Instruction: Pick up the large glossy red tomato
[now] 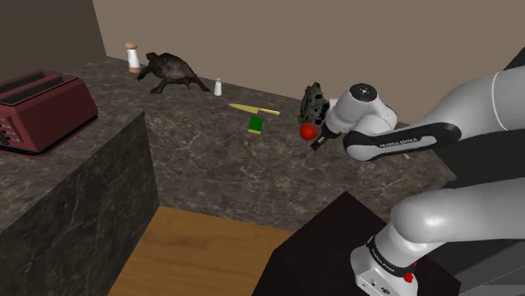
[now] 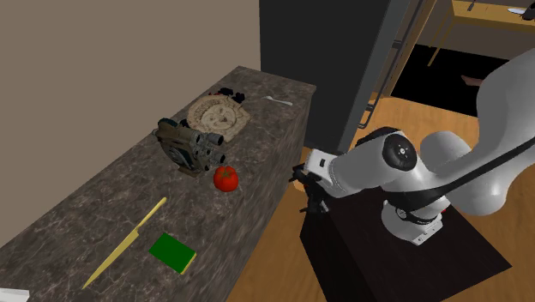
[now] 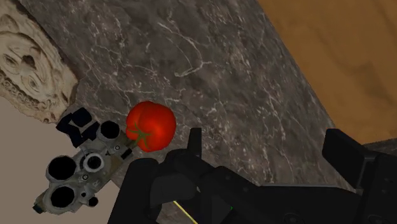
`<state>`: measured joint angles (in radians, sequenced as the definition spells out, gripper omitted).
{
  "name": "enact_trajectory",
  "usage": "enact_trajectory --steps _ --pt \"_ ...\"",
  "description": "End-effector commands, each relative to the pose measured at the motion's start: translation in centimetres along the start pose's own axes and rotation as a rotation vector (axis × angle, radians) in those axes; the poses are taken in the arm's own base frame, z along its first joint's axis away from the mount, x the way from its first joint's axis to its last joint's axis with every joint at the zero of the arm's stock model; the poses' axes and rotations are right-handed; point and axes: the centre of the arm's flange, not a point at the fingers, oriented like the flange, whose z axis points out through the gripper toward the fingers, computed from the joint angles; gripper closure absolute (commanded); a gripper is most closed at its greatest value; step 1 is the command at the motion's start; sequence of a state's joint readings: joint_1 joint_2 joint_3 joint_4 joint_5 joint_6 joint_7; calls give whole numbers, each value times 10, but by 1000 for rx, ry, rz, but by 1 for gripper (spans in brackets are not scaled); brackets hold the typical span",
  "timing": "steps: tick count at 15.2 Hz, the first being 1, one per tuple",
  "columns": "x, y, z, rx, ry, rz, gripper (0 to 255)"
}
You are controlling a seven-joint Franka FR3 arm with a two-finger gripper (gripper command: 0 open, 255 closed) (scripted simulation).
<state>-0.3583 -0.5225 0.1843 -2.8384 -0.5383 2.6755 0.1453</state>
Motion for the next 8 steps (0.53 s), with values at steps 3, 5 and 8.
enact_trajectory --steps 3,5,8 --pt "5 6 46 -84 60 -57 0" --pt "8 11 70 -128 87 -82 0" --pt "14 21 104 -193 127 -119 0"
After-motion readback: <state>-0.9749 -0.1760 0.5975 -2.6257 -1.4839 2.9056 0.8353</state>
